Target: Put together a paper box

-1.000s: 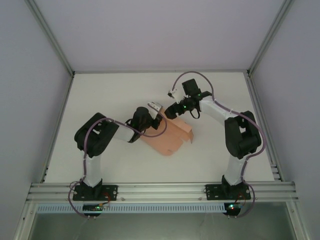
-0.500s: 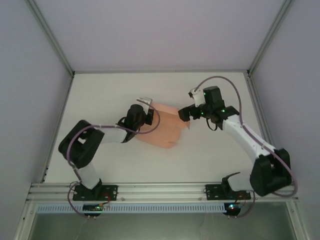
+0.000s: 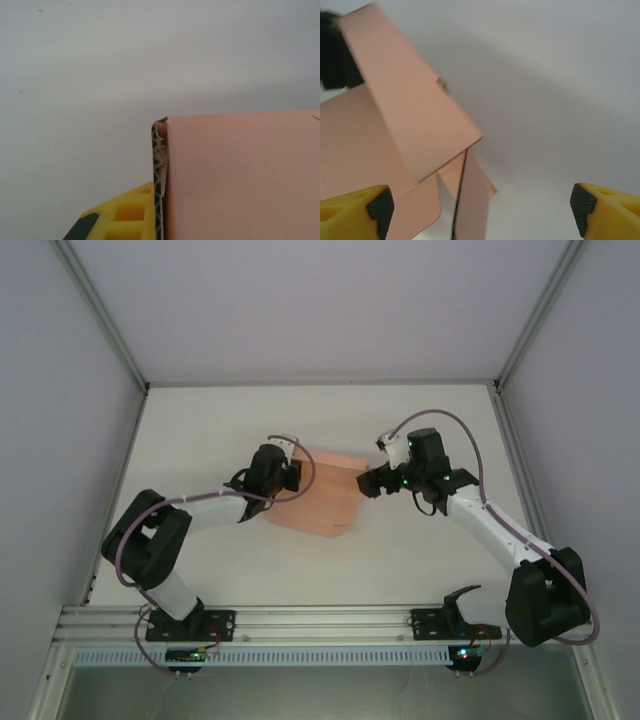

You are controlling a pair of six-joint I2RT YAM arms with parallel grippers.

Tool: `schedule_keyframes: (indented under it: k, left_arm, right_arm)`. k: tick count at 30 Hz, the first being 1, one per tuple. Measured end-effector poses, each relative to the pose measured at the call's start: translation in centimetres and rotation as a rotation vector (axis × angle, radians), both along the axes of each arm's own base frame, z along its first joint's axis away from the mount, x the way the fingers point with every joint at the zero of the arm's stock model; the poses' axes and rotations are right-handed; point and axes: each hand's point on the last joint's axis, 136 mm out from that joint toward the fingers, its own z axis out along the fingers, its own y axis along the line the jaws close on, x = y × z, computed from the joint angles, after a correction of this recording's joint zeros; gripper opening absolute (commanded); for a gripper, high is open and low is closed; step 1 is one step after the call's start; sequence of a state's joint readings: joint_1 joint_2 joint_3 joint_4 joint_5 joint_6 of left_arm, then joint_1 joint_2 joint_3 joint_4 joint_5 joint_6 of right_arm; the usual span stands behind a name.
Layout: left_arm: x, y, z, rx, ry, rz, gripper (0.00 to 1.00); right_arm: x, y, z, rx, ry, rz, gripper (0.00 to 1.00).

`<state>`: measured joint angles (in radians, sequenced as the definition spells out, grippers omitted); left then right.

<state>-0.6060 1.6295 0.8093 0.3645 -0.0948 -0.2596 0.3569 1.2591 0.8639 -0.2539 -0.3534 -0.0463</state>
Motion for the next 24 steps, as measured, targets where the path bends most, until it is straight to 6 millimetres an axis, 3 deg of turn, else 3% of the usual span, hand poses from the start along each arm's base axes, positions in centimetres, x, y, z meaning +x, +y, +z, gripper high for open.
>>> schedule_keyframes:
  k: [2,5,9,14,15,17,21,22,24]
  left_arm:
    - [0.4,0.2,0.2,-0.032,0.021,-0.021,0.00]
    - [0.8,0.6,0.6,-0.099,0.047,-0.082,0.00]
    - [-0.1,-0.4,1.2,-0.183,0.057,-0.203,0.00]
    - [-2.2,-1.9,1.7,-0.277,0.065,-0.364,0.00]
    - [-2.5,-2.0,1.9,-0.292,0.060,-0.388,0.00]
    - [-3.1,-2.4,2.1,-0.315,0.056,-0.432,0.00]
    - [-3.4,-2.7,2.5,-0.330,0.047,-0.460,0.00]
    - [-3.3,-2.7,2.5,-0.327,0.046,-0.451,0.00]
    - [-3.1,-2.5,2.4,-0.322,0.042,-0.436,0.00]
  right_arm:
    - [-0.7,0.5,-0.3,0.024,0.009,0.047,0.85]
    - [-1.1,1.1,0.3,0.057,-0.008,0.102,0.56]
    - [-1.1,1.4,1.5,0.103,-0.021,0.147,0.41]
    - [-0.8,1.5,3.3,0.178,-0.035,0.201,0.12]
    - [-1.0,1.6,3.5,0.200,-0.028,0.219,0.10]
    - [-1.3,1.6,3.8,0.247,-0.006,0.247,0.11]
    - [-1.4,1.5,3.8,0.273,0.021,0.266,0.30]
    - [-1.4,1.5,3.9,0.268,0.022,0.263,0.48]
    - [-1.1,1.5,4.3,0.256,0.005,0.262,0.60]
